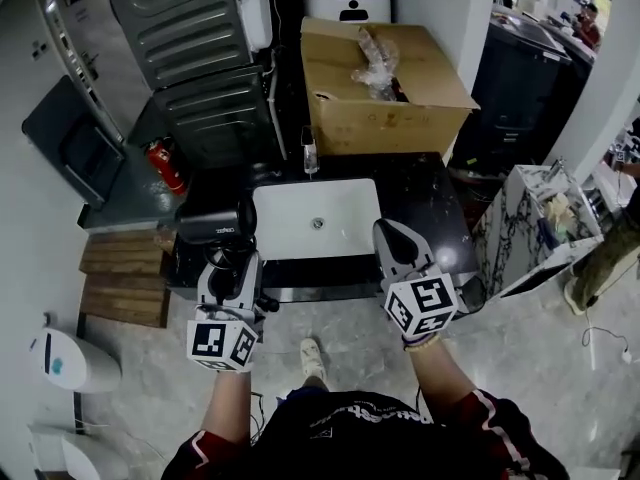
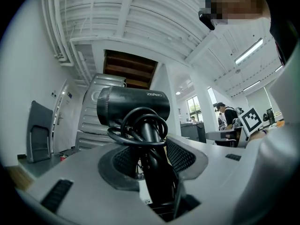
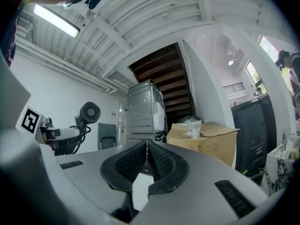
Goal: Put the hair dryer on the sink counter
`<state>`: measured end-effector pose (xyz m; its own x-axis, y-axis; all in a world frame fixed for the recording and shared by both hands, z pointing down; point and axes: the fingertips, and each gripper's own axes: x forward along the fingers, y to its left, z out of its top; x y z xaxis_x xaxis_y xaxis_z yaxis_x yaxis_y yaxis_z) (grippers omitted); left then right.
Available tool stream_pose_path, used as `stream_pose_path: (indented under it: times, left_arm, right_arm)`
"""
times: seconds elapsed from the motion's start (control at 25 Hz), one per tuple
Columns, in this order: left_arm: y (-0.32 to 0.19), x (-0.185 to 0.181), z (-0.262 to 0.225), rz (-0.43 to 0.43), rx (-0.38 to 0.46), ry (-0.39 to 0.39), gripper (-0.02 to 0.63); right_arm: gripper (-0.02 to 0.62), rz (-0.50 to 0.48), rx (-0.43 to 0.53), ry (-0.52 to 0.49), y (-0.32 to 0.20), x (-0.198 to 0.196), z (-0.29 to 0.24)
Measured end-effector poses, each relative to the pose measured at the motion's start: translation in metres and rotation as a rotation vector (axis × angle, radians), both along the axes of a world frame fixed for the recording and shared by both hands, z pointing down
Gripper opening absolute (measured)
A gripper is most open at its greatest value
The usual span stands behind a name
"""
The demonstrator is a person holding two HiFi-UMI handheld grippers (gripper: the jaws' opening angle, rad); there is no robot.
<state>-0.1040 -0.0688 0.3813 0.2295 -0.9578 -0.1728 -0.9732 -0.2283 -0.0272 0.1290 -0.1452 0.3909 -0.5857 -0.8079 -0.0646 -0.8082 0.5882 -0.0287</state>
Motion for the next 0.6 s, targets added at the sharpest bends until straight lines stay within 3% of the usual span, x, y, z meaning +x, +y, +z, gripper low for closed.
stream_pose_path:
  times: [0.32, 0.6]
  left_arm:
    - [-0.099, -0.087, 0.034, -0.022, -0.050, 0.020, 0.189]
    - [-0.181, -0.166, 0.087, -0.010, -0.250, 0.058, 0.189]
  right_arm:
    - [0.040, 0.033, -0.051, 0.035, -0.094, -0.091, 0.018]
    - [0.041, -0.004, -0.091, 0.085, -0.152, -0.183, 0.035]
